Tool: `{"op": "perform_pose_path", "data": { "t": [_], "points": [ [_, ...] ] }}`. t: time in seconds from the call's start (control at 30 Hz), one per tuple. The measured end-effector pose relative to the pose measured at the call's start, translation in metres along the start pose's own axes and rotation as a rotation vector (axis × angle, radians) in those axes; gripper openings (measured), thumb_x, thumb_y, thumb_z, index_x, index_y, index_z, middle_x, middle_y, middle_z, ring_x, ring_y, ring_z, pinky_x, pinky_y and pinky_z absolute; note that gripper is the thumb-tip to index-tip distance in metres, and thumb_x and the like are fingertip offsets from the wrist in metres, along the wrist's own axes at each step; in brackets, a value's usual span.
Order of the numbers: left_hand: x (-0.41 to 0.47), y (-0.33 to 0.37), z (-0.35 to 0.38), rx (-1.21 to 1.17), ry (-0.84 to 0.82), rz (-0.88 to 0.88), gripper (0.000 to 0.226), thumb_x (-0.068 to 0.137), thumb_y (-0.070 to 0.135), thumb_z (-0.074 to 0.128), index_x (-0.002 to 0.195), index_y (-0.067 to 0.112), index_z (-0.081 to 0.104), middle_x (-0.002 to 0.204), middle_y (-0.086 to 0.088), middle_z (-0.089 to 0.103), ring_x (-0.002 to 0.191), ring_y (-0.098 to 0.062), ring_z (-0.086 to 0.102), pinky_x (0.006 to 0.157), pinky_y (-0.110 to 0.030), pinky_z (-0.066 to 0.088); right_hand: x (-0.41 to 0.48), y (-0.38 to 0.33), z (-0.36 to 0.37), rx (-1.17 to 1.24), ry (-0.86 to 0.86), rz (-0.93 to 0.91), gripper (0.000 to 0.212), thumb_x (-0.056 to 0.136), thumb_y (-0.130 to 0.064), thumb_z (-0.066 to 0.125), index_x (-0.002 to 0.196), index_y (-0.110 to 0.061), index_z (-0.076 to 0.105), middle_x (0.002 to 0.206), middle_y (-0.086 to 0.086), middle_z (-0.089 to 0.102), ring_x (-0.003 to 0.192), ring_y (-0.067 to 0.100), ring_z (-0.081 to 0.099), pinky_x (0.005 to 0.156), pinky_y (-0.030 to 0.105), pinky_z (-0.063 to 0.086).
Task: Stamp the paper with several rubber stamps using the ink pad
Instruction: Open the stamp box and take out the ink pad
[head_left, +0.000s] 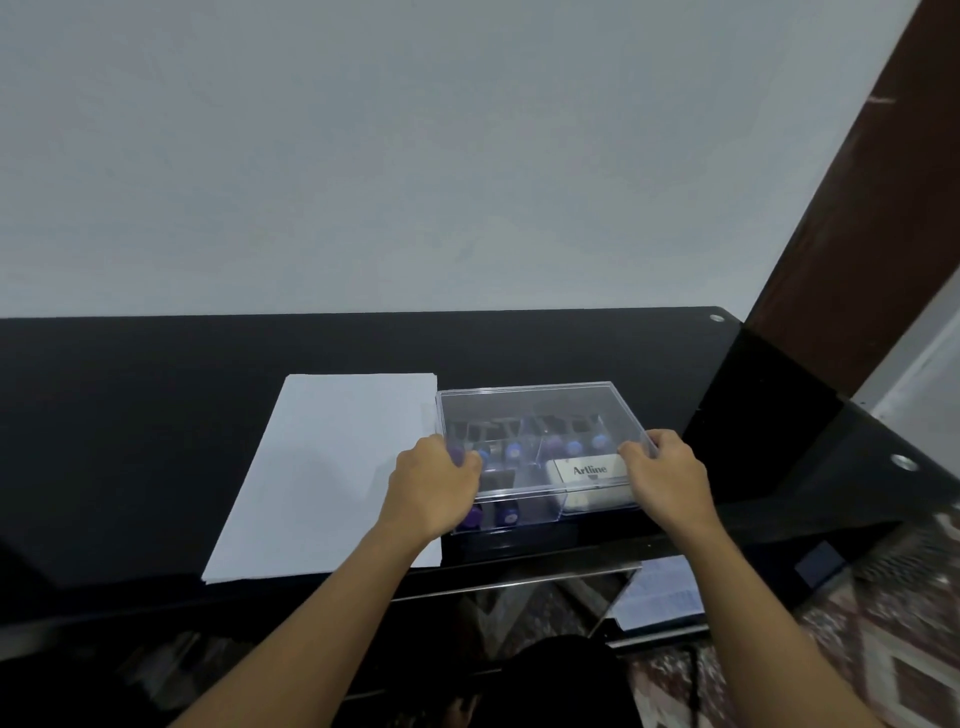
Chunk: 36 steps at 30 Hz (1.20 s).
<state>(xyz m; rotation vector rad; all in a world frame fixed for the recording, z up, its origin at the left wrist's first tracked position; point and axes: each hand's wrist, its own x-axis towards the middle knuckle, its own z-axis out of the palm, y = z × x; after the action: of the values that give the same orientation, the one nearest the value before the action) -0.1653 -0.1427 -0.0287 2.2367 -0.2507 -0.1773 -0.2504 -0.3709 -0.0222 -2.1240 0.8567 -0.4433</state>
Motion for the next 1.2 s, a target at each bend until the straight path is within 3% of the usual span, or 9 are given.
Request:
{"op": "perform_pose_path", "data": {
  "t": [0.17, 0.37, 0.6, 0.7, 0.83, 0.97, 1.2],
  "points": [
    [-0.005, 0.001, -0.002, 0.011, 0.001, 0.01, 0.028, 0.099, 0.038, 0.054, 0.101, 0.014, 0.067, 0.088, -0.001, 0.067, 0.077, -0.015, 0.062, 0.07, -0.03, 0.049, -0.003, 0.0, 0.0, -0.006, 0.007, 0.002, 0.014, 0.097, -0.028, 0.051, 0.108, -0.019, 0.051, 0.1, 0.004, 0.058, 0.08, 0.014, 0.052, 0.063, 0.03, 0.038],
    [-0.007, 0.001, -0.002, 0.001, -0.001, 0.008, 0.027, 0.099, 0.039, 0.055, 0.1, 0.015, 0.068, 0.087, 0.0, 0.068, 0.077, -0.015, 0.063, 0.07, -0.029, 0.049, -0.004, 0.001, -0.001, 0.002, 0.016, 0.029, 0.017, 0.095, -0.029, 0.052, 0.109, -0.019, 0.053, 0.1, 0.003, 0.059, 0.085, 0.017, 0.055, 0.071, 0.033, 0.041],
    [-0.008, 0.002, 0.0, 0.011, -0.007, 0.024, 0.025, 0.1, 0.038, 0.054, 0.103, 0.016, 0.066, 0.093, 0.0, 0.068, 0.078, -0.013, 0.061, 0.067, -0.025, 0.047, -0.005, 0.0, -0.002, 0.011, 0.038, 0.064, 0.025, 0.095, -0.029, 0.054, 0.115, -0.015, 0.057, 0.103, 0.004, 0.059, 0.088, 0.018, 0.055, 0.067, 0.032, 0.04],
    [-0.008, 0.005, 0.0, 0.019, -0.016, 0.021, 0.024, 0.099, 0.039, 0.056, 0.1, 0.017, 0.064, 0.091, 0.001, 0.066, 0.075, -0.012, 0.058, 0.058, -0.02, 0.041, -0.004, 0.001, -0.004, 0.02, 0.036, 0.075, 0.028, 0.094, -0.028, 0.054, 0.117, -0.013, 0.057, 0.104, 0.005, 0.061, 0.084, 0.016, 0.054, 0.059, 0.028, 0.038],
    [-0.007, 0.007, 0.004, 0.003, -0.03, 0.031, 0.024, 0.098, 0.04, 0.057, 0.096, 0.018, 0.065, 0.088, 0.001, 0.067, 0.077, -0.013, 0.062, 0.063, -0.025, 0.047, -0.001, 0.002, -0.009, 0.022, 0.047, 0.084, 0.029, 0.095, -0.026, 0.054, 0.12, -0.012, 0.058, 0.108, 0.007, 0.062, 0.084, 0.016, 0.053, 0.057, 0.024, 0.036],
    [-0.008, 0.013, 0.009, -0.017, -0.033, 0.039, 0.024, 0.097, 0.041, 0.059, 0.094, 0.018, 0.063, 0.087, 0.002, 0.065, 0.077, -0.013, 0.061, 0.06, -0.024, 0.043, 0.003, 0.005, -0.013, 0.014, 0.068, 0.083, 0.031, 0.096, -0.024, 0.055, 0.123, -0.009, 0.058, 0.105, 0.008, 0.06, 0.075, 0.01, 0.049, 0.055, 0.023, 0.034],
    [-0.007, 0.022, 0.017, -0.027, -0.048, 0.032, 0.023, 0.095, 0.042, 0.057, 0.099, 0.019, 0.062, 0.095, 0.003, 0.066, 0.084, -0.015, 0.062, 0.081, -0.037, 0.056, 0.009, 0.008, -0.019, -0.003, 0.078, 0.097, 0.031, 0.096, -0.027, 0.055, 0.122, -0.01, 0.057, 0.103, 0.009, 0.061, 0.077, 0.012, 0.055, 0.055, 0.026, 0.041]
  ]
}}
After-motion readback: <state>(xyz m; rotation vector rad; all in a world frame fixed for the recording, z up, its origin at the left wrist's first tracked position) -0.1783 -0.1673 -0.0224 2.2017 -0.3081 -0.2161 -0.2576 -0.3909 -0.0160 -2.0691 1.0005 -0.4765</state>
